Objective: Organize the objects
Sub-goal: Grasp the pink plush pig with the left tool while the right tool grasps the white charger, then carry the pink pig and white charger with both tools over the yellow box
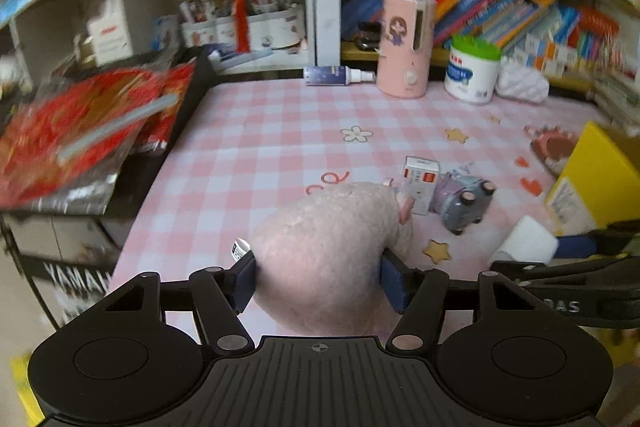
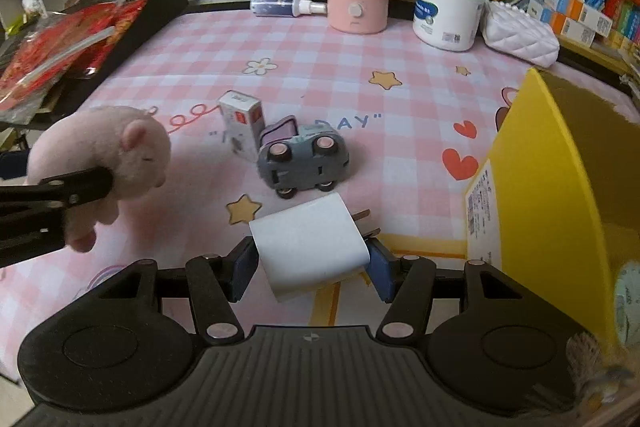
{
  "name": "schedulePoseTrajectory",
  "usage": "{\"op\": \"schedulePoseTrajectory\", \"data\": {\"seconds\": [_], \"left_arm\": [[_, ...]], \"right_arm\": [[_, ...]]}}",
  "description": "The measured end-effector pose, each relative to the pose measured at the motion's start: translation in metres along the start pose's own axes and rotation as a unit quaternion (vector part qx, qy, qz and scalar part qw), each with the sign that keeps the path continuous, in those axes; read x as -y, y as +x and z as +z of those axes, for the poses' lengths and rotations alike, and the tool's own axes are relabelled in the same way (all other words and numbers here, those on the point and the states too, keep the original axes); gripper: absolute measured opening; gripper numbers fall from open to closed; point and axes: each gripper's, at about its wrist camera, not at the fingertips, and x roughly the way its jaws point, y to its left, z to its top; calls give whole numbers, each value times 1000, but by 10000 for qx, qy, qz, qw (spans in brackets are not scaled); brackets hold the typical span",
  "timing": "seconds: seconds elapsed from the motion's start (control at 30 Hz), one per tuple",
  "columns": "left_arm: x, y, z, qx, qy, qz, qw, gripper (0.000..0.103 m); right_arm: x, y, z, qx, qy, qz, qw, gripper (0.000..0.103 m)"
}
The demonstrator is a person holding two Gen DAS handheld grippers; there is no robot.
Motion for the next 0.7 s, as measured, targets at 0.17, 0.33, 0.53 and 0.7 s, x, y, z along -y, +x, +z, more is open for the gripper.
{"op": "schedulePoseTrajectory", "data": {"seconds": [0.17,0.33,0.53,0.7], "left_arm": [[-5,-31,-17,36,-296,-70,9995,62],[-10,-62,-31,179,-584,-191,9980,62],[-17,-92,-53,270,-1005,-357,9939,62],[-14,-117,-74,326,-1014,-423,9934,62]], "right_arm": [[-6,-22,-9,138,-149,75,9998,55],[-12,-51,-22,320,-261,155,9990,55],[-13,-83,-41,454,-82,152,9988,55],[-19,-102,-63,456,-63,80,9989,55]]}}
